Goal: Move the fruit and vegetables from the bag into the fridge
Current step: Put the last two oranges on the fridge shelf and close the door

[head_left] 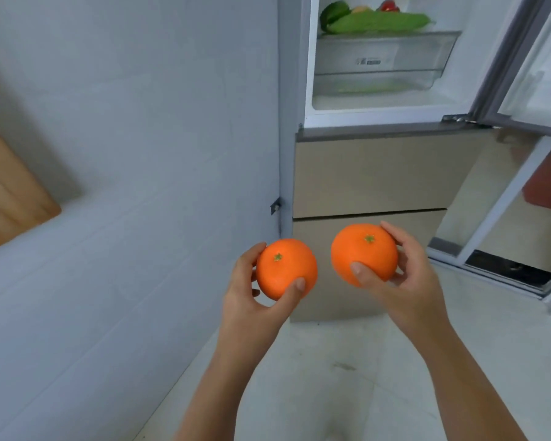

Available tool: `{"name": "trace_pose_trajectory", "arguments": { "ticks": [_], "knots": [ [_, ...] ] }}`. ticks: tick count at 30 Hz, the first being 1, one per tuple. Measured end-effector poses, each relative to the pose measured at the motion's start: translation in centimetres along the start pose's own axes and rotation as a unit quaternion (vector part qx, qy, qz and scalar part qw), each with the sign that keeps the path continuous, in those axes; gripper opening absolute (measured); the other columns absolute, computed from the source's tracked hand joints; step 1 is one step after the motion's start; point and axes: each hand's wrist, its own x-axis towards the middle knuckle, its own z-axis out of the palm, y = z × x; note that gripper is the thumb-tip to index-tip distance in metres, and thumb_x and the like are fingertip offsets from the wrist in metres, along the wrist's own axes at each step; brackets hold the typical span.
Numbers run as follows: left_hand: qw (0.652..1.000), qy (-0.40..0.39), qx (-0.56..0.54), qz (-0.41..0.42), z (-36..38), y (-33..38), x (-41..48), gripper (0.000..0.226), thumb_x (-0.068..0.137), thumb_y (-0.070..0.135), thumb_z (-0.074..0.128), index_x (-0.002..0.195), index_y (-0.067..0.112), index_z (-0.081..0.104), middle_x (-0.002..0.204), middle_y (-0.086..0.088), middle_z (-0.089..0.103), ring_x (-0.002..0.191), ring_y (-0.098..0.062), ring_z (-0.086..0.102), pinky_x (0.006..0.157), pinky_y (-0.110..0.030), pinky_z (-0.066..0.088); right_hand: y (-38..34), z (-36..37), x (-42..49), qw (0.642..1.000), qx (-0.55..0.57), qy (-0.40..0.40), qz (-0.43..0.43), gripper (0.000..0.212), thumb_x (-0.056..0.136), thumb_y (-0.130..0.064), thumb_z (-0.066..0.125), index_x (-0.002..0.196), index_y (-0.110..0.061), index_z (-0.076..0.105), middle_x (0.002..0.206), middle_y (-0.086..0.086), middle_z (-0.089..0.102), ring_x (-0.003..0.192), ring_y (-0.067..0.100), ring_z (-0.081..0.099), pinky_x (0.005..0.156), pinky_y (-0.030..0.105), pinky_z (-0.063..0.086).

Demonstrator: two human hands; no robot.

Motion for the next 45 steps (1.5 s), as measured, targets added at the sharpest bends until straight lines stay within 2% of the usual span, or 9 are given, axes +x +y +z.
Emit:
{"name": "trace_pose_trajectory", "arguments": {
  "ticks": [7, 13, 17, 21, 26, 32, 39, 42, 45],
  "knots": [
    [0.998, -0.044, 0.007, 0.038, 8.6, 2.8, 11.5, 0.066, 0.062, 0.058, 0.072, 0.117, 0.044, 0.037, 0.111, 0.03, 0.041, 0.1, 0.001, 0.049, 0.069, -0.011, 0.044, 3.3, -4.4, 11.9, 0.999, -0.03, 0.021, -0.004, 0.071, 0.058, -0.044, 0.069, 0.12, -0.043, 0.035, 0.127, -0.007, 0.039, 0.112, 0.018, 0.047, 0.076, 0.024, 0.047],
    [0.998, -0.046, 0.004, 0.043, 14.0, 2.5, 18.5, 0.064, 0.05, 0.069, 0.059, 0.107, 0.052, 0.037, 0.108, 0.032, 0.042, 0.094, 0.005, 0.051, 0.068, -0.013, 0.044, 6.2, -6.9, 19.9, 0.999, -0.029, 0.04, 0.007, 0.073, 0.051, -0.057, 0.067, 0.117, -0.047, 0.036, 0.124, -0.009, 0.04, 0.106, 0.015, 0.05, 0.072, 0.022, 0.047],
    [0.998, -0.045, -0.015, 0.051, 16.1, 2.5, 23.4, 0.06, 0.056, 0.056, 0.068, 0.108, 0.045, 0.041, 0.111, 0.025, 0.045, 0.092, 0.001, 0.053, 0.064, -0.005, 0.045, 7.8, -6.9, 24.4, 0.998, -0.026, 0.049, -0.003, 0.069, 0.05, -0.06, 0.063, 0.113, -0.05, 0.037, 0.116, -0.024, 0.04, 0.104, 0.004, 0.05, 0.064, 0.012, 0.048],
    [0.994, -0.059, -0.029, 0.093, 18.6, 3.0, 29.6, 0.07, 0.054, 0.064, 0.063, 0.118, 0.043, 0.042, 0.116, 0.024, 0.047, 0.099, 0.007, 0.05, 0.07, -0.007, 0.045, 9.1, -7.0, 30.0, 0.997, -0.018, 0.069, -0.021, 0.068, 0.051, -0.058, 0.064, 0.114, -0.05, 0.039, 0.119, -0.025, 0.041, 0.107, 0.005, 0.05, 0.068, 0.016, 0.048],
    [0.988, -0.073, -0.062, 0.123, 21.0, 4.3, 37.8, 0.067, 0.054, 0.061, 0.062, 0.116, 0.049, 0.039, 0.12, 0.026, 0.043, 0.101, 0.01, 0.048, 0.073, -0.007, 0.046, 9.2, -6.5, 38.2, 0.995, -0.019, 0.08, -0.058, 0.066, 0.052, -0.055, 0.065, 0.113, -0.052, 0.039, 0.119, -0.028, 0.041, 0.105, -0.008, 0.048, 0.069, 0.011, 0.049],
    [0.978, -0.097, -0.063, 0.172, 23.3, 6.1, 45.4, 0.062, 0.057, 0.063, 0.06, 0.114, 0.053, 0.038, 0.118, 0.03, 0.043, 0.102, 0.006, 0.049, 0.074, -0.006, 0.044, 9.7, -6.1, 46.0, 0.991, -0.017, 0.103, -0.086, 0.066, 0.057, -0.041, 0.074, 0.115, -0.046, 0.042, 0.124, -0.018, 0.044, 0.107, 0.002, 0.05, 0.071, 0.013, 0.05],
    [0.97, -0.061, -0.069, 0.225, 25.9, 9.2, 51.5, 0.064, 0.057, 0.059, 0.062, 0.117, 0.041, 0.046, 0.116, 0.017, 0.052, 0.098, -0.002, 0.055, 0.075, -0.015, 0.046, 8.4, -8.2, 53.8, 0.982, 0.013, 0.113, -0.149, 0.065, 0.059, -0.043, 0.081, 0.113, -0.039, 0.045, 0.114, -0.021, 0.046, 0.094, -0.014, 0.051, 0.068, 0.007, 0.046],
    [0.97, -0.019, -0.073, 0.23, 26.6, 10.9, 53.9, 0.069, 0.056, 0.058, 0.063, 0.12, 0.035, 0.05, 0.116, 0.011, 0.055, 0.099, -0.004, 0.056, 0.08, -0.023, 0.049, 7.1, -9.2, 57.5, 0.976, 0.03, 0.104, -0.187, 0.061, 0.055, -0.046, 0.069, 0.111, -0.04, 0.046, 0.115, -0.02, 0.047, 0.095, -0.013, 0.052, 0.067, 0.007, 0.046],
    [0.969, 0.024, -0.086, 0.232, 27.0, 13.1, 56.2, 0.066, 0.054, 0.058, 0.062, 0.116, 0.04, 0.049, 0.117, 0.012, 0.056, 0.098, -0.001, 0.056, 0.076, -0.016, 0.048, 5.6, -9.6, 61.1, 0.972, 0.043, 0.081, -0.217, 0.059, 0.058, -0.035, 0.073, 0.11, -0.04, 0.045, 0.113, -0.022, 0.047, 0.093, -0.015, 0.052, 0.065, 0.007, 0.045]
  ]
}}
